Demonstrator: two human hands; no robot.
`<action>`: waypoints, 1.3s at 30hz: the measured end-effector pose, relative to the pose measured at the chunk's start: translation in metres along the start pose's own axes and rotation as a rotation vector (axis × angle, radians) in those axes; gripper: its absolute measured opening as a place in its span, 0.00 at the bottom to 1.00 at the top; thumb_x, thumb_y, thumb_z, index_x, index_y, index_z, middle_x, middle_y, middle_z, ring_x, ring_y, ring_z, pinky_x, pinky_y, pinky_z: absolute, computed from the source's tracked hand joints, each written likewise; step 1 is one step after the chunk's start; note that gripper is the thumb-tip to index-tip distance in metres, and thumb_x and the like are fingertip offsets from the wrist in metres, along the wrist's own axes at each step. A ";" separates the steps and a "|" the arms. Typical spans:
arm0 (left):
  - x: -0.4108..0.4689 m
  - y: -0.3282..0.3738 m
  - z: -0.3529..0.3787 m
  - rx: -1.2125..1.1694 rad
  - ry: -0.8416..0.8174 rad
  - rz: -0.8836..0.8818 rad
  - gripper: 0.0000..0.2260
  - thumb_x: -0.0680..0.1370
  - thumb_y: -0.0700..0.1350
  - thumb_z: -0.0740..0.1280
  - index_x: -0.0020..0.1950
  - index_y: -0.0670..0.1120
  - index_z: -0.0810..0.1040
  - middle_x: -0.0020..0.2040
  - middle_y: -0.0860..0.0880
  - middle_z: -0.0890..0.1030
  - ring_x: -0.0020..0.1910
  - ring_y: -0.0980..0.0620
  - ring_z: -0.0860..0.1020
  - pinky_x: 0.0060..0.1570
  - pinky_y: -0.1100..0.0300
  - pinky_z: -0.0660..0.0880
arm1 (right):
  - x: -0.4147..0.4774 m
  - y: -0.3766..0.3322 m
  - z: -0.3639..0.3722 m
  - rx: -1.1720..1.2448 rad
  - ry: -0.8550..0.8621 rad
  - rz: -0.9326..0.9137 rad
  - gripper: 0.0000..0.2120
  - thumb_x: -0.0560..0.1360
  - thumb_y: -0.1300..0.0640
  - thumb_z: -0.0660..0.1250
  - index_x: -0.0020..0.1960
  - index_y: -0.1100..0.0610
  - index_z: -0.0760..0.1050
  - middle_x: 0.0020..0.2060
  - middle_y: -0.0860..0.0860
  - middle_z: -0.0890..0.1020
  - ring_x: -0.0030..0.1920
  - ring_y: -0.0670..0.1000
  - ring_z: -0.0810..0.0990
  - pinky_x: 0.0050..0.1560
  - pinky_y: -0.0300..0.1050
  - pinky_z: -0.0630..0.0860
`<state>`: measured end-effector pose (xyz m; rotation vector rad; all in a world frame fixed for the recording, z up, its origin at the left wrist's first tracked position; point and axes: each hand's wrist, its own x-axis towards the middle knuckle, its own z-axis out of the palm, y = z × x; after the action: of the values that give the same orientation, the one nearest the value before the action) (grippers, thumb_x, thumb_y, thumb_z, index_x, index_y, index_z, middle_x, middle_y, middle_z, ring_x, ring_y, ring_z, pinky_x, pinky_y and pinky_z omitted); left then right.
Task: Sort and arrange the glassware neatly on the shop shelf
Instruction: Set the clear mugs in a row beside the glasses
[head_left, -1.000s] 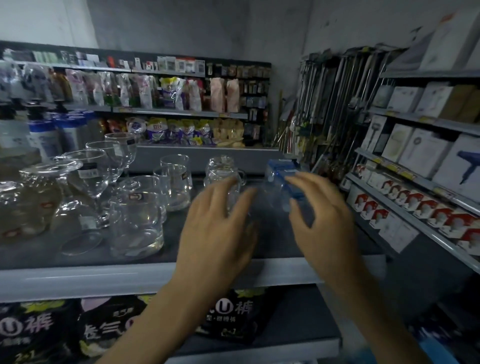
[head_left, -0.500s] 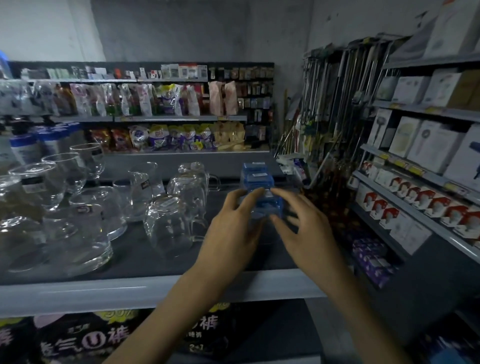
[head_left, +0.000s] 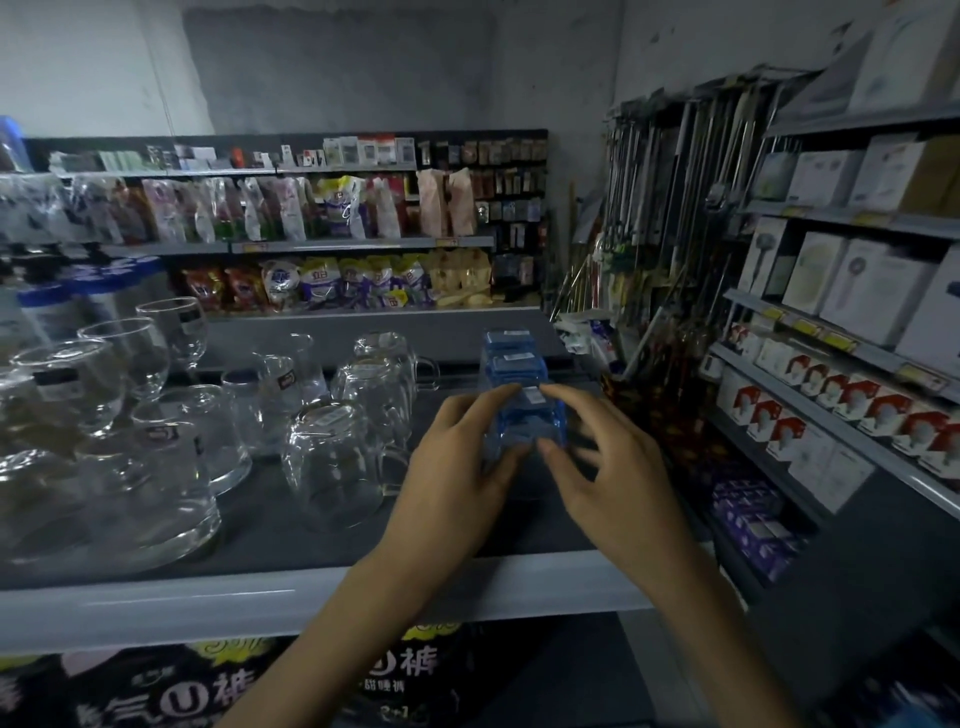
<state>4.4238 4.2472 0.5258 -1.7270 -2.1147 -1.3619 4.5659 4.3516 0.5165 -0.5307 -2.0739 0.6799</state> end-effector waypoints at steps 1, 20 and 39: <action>-0.001 0.002 0.001 -0.005 -0.002 0.001 0.25 0.82 0.50 0.68 0.79 0.58 0.67 0.70 0.55 0.71 0.66 0.57 0.74 0.62 0.67 0.71 | -0.001 0.001 -0.001 -0.008 0.006 0.003 0.24 0.80 0.52 0.69 0.74 0.44 0.70 0.69 0.39 0.74 0.68 0.41 0.75 0.65 0.49 0.79; 0.077 -0.034 -0.159 0.430 -0.010 -0.047 0.13 0.79 0.46 0.71 0.64 0.50 0.81 0.58 0.48 0.84 0.54 0.49 0.82 0.54 0.46 0.81 | 0.151 -0.125 0.054 -0.481 -0.457 -0.185 0.17 0.77 0.53 0.73 0.64 0.53 0.80 0.56 0.53 0.83 0.54 0.52 0.81 0.58 0.53 0.80; -0.029 -0.047 -0.068 0.501 0.394 0.061 0.10 0.79 0.48 0.70 0.58 0.46 0.84 0.63 0.46 0.80 0.63 0.42 0.78 0.59 0.43 0.73 | 0.252 -0.057 0.126 -0.363 -0.902 -0.113 0.24 0.77 0.53 0.74 0.71 0.56 0.76 0.53 0.46 0.76 0.49 0.45 0.81 0.48 0.42 0.84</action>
<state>4.3655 4.1821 0.5238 -1.2033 -1.9390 -0.9439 4.3195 4.4227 0.6455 -0.3153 -3.0845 0.5167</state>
